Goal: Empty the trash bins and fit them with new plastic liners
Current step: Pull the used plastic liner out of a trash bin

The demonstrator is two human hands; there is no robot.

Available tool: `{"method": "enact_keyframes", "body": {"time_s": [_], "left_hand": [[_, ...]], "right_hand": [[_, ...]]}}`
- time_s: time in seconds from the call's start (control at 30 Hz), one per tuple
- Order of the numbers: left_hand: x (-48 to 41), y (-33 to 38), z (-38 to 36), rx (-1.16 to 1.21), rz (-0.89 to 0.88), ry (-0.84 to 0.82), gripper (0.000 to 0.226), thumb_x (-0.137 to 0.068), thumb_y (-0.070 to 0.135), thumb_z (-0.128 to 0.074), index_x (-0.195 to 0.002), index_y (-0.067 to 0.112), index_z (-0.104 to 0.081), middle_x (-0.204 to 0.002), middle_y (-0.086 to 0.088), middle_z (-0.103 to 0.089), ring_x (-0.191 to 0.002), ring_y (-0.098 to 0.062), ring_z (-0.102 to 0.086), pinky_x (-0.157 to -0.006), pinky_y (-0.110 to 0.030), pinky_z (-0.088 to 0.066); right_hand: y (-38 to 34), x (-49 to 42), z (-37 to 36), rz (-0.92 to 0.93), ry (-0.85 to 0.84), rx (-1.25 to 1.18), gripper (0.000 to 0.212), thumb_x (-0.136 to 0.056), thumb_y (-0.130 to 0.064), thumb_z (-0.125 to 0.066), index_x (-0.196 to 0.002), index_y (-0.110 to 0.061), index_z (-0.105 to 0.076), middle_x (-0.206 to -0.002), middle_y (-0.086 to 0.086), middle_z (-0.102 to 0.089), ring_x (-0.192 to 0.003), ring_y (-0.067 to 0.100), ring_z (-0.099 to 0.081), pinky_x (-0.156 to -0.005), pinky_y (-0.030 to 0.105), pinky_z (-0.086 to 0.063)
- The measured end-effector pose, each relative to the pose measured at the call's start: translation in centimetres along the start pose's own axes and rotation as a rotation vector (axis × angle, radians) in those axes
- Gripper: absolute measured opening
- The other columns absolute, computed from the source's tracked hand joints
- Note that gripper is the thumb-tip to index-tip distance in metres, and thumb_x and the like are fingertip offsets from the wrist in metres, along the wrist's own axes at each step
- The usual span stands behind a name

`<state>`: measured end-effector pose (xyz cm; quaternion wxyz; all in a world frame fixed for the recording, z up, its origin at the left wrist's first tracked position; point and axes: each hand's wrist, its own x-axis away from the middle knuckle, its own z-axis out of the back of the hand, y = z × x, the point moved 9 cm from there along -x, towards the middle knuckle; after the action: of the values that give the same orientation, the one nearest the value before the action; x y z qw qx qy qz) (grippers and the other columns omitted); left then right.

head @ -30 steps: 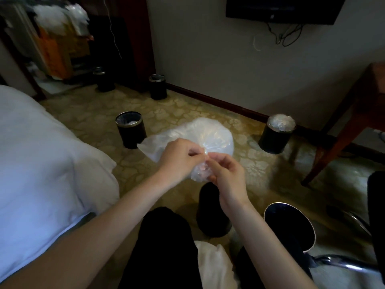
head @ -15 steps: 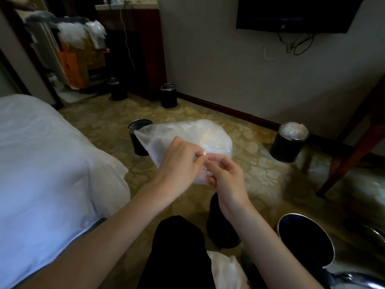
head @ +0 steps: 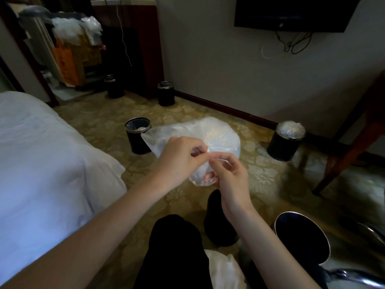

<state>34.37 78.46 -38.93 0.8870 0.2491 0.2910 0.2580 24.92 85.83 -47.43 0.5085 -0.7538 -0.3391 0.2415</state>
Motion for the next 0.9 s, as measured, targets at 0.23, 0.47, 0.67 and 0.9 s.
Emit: {"method": "enact_keyframes", "body": {"time_s": [0.23,0.47,0.67,0.9], "left_hand": [[-0.8,-0.2,-2.6,-0.167,0.069,-0.158,0.027,-0.09,0.029,-0.066,-0.072,0.01,-0.074,-0.066,-0.01,-0.066,-0.066,-0.023,-0.061,-0.061,-0.036,-0.046],[-0.6,1.7,-2.7,-0.208,-0.037,-0.072,0.027,-0.091,0.034,-0.065,-0.074,0.015,-0.074,-0.066,0.0,-0.068,-0.069,-0.012,-0.06,-0.066,-0.036,-0.049],[-0.6,1.9,-1.9,-0.361,-0.125,-0.069,0.023,-0.096,0.032,-0.058,-0.083,0.021,-0.075,-0.079,0.009,-0.061,-0.093,-0.009,-0.042,-0.08,-0.024,-0.029],[-0.9,-1.1,7.4,-0.354,-0.036,0.043,0.021,-0.091,0.034,-0.065,-0.091,0.017,-0.076,-0.087,-0.002,-0.067,-0.089,-0.011,-0.055,-0.078,-0.034,-0.049]], "right_hand": [[1.2,0.2,1.6,-0.05,0.048,0.034,0.009,-0.092,0.003,-0.058,-0.097,0.001,-0.065,-0.056,0.001,-0.059,-0.042,0.011,-0.055,-0.042,0.021,-0.045],[0.3,0.3,2.7,-0.018,0.061,0.052,0.01,-0.091,0.004,-0.058,-0.099,0.003,-0.064,-0.055,0.006,-0.056,-0.042,0.011,-0.052,-0.042,0.02,-0.043],[0.5,0.0,1.5,-0.024,0.041,0.015,0.012,-0.091,0.007,-0.056,-0.098,0.003,-0.066,-0.055,0.003,-0.055,-0.041,0.01,-0.049,-0.042,0.019,-0.042],[-0.7,-2.0,-8.1,-0.025,-0.138,-0.042,0.006,-0.09,0.002,-0.061,-0.093,0.0,-0.066,-0.052,0.006,-0.056,-0.039,0.011,-0.05,-0.039,0.018,-0.039]]}}
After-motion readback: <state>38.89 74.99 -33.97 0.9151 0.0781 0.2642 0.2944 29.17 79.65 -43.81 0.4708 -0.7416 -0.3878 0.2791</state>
